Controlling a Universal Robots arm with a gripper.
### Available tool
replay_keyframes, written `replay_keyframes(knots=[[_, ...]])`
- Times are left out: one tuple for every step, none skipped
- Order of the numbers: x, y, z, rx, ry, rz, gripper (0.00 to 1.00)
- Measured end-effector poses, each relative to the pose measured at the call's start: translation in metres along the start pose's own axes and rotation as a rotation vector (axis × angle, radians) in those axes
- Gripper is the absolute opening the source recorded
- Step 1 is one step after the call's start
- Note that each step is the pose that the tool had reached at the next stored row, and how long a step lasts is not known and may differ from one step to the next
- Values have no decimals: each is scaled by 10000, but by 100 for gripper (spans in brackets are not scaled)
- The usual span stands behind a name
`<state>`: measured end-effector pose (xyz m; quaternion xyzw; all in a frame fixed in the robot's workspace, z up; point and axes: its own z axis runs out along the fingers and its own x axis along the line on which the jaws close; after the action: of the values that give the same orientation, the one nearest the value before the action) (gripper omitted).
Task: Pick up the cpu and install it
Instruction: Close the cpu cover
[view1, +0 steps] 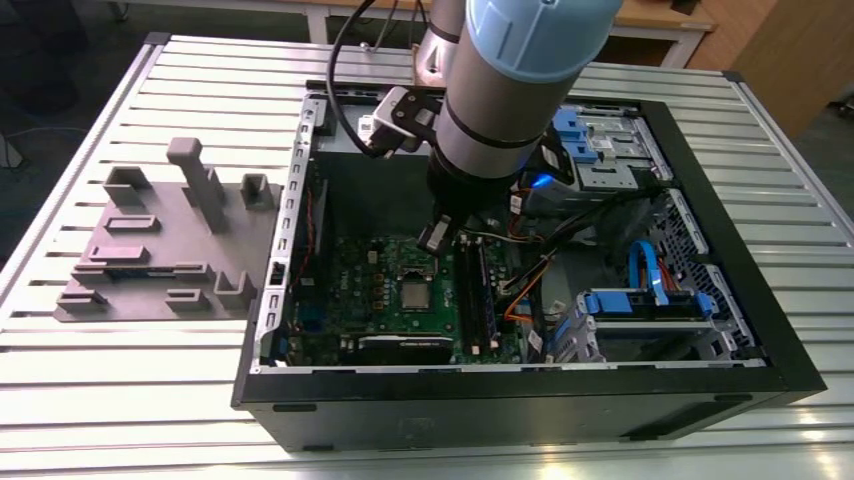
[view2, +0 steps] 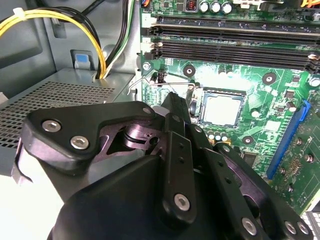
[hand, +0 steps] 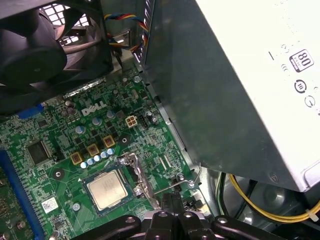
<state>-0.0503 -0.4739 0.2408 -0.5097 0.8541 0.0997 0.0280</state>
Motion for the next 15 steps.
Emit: replay_keyframes(knots=[[2, -1, 0, 0, 0, 0, 10], [5, -2, -1, 0, 1, 0, 10], [7, -4, -2, 0, 0, 0, 10], [10, -5, -3, 0, 1, 0, 10], [13, -7, -3, 0, 1, 0, 10], [16, -9, -4, 0, 0, 0, 10], [19, -10, -4, 0, 0, 1, 10], [21, -11, -5, 0, 1, 0, 10], [23, -12, -6, 0, 0, 0, 10], [25, -13, -6, 0, 0, 0, 10], [27, -14, -6, 0, 0, 0, 10], [29, -16, -7, 0, 0, 0, 10], [32, -17, -7, 0, 1, 0, 10], [33, -17, -8, 0, 0, 0, 10], [35, -18, -8, 0, 0, 1, 10]])
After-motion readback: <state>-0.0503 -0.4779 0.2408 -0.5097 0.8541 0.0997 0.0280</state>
